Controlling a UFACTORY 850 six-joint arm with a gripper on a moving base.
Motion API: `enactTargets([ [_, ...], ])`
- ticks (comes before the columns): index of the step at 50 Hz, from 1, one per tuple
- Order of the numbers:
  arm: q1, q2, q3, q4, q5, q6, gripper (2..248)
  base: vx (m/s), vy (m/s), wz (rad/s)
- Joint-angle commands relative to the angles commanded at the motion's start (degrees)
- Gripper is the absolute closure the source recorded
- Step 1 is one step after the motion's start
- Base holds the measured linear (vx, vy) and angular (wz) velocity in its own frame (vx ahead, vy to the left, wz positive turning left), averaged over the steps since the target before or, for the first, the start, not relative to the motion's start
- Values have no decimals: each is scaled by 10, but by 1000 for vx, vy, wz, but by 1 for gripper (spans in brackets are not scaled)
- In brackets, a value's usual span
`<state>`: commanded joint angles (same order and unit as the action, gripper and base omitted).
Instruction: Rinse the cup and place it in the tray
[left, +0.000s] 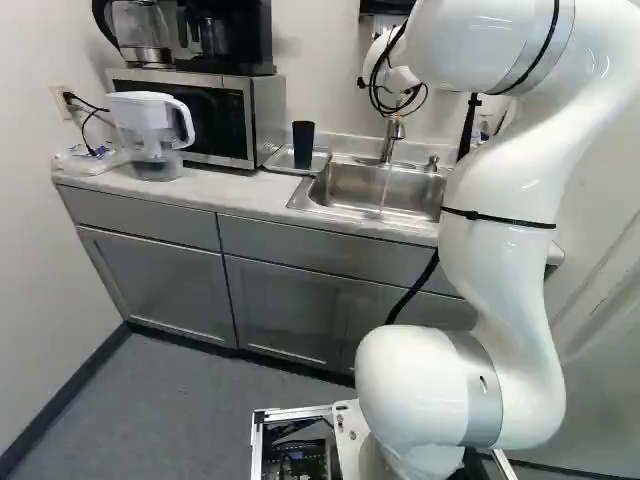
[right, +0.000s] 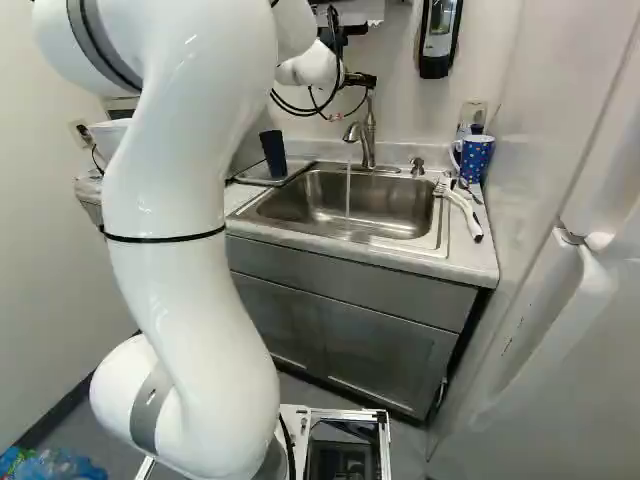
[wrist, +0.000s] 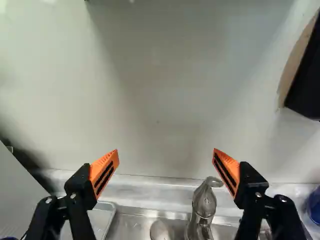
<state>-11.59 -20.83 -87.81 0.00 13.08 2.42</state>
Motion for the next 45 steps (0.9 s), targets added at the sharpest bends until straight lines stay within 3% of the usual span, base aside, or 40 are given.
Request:
enactTargets([
  [45, 7, 26, 31, 0, -52, 0, 3, 0, 0, 0],
])
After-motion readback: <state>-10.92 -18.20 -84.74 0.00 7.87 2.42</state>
